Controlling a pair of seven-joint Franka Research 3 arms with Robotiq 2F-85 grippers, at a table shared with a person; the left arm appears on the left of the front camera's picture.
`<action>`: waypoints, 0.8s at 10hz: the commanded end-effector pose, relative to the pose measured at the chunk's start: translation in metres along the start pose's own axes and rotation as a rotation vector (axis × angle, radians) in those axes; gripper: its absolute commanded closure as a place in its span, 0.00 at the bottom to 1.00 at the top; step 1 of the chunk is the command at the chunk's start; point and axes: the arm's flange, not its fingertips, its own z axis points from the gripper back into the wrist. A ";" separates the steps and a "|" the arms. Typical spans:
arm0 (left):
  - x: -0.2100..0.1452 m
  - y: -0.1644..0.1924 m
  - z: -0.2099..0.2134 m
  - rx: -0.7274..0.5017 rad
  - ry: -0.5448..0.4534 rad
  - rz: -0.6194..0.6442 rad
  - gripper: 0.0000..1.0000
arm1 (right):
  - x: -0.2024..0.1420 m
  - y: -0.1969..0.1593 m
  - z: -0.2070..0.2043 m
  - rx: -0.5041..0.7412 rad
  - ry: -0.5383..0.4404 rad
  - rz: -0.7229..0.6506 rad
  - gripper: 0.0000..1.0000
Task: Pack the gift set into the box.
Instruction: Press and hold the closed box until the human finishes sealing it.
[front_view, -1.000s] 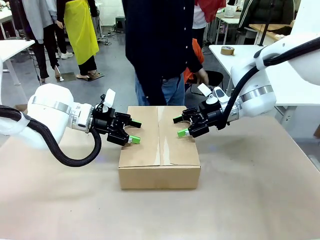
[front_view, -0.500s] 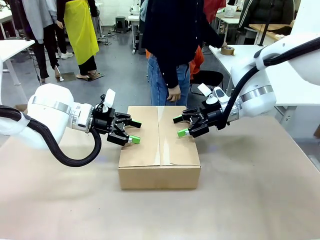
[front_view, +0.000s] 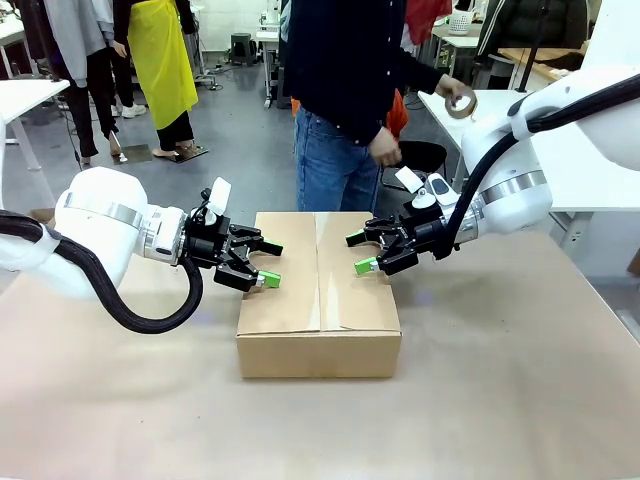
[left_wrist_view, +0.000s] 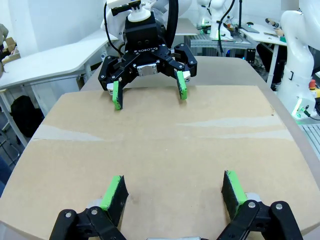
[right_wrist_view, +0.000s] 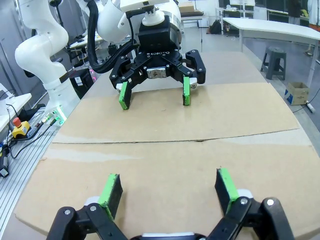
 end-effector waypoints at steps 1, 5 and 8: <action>-0.002 -0.002 0.000 0.001 0.006 0.002 0.00 | -0.004 0.002 -0.001 -0.016 -0.002 -0.015 0.00; -0.002 -0.002 0.000 0.001 0.006 0.002 0.00 | -0.004 0.002 -0.001 -0.016 -0.002 -0.015 0.00; -0.002 -0.002 0.000 0.001 0.006 0.002 0.00 | -0.004 0.002 -0.001 -0.016 -0.002 -0.015 0.00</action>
